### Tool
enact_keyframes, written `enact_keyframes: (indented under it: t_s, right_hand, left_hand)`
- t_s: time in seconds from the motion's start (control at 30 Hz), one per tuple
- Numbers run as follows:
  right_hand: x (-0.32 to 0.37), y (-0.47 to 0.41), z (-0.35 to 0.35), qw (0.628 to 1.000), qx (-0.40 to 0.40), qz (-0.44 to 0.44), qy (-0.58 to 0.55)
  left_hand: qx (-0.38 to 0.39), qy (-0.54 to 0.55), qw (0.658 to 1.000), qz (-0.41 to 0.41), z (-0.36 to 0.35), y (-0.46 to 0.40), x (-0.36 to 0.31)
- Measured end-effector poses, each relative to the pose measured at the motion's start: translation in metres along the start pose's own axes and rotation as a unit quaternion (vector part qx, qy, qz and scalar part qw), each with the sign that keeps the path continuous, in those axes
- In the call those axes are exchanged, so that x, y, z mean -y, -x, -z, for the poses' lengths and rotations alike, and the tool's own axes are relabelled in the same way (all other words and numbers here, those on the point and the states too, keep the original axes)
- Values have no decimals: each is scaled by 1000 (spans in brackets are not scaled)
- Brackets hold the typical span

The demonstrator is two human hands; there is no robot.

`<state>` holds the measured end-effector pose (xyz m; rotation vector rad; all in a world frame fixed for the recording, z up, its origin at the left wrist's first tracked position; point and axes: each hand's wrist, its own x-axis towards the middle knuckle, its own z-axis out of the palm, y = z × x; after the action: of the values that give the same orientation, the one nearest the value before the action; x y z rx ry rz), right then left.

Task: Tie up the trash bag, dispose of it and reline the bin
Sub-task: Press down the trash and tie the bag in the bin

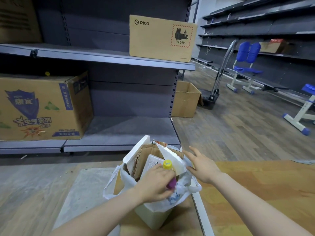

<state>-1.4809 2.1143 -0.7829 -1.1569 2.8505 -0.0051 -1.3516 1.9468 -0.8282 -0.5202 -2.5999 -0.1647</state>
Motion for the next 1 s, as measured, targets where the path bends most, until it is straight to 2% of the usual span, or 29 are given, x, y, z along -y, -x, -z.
enact_keyframes:
  t_s: [0.07,0.17,0.23,0.33,0.4,0.57,0.67,0.7,0.87,0.93,1.0]
  right_hand:
    - [-1,2,0,1000,-1,5,0]
    - [-2,2,0,1000,-4,3,-2]
    - [-3,1,-1,1000,-4,2,-4]
    - [-4,0,-3,1000,0,7,-10]
    - [-6,0,-5,1000,5,9,-8]
    - [-14,3,-16,1000,21,-2,-3]
    - [-17,4,-27,999,31,-11,-10]
    - [-17,4,-30,999,33,-12,-9]
    - [-24,5,-44,999,40,-24,-7]
    - [-34,6,-51,998,40,-42,-4]
    - [-46,8,-59,997,41,-62,8]
  left_hand:
    - [-34,63,992,103,14,-8,13]
    - [-84,139,949,269,36,-24,35]
    - [-63,133,932,332,41,-36,49]
    - [42,-21,944,328,36,-53,64]
    - [111,-84,942,306,25,-58,70]
    - [163,-11,947,276,-10,-54,76]
    - [202,-82,944,248,-6,-50,67]
    - [201,-102,943,245,-5,-47,65]
    - [78,-111,948,287,20,-12,86]
    - [59,-112,936,330,34,12,102]
    - [76,-119,914,380,42,40,118]
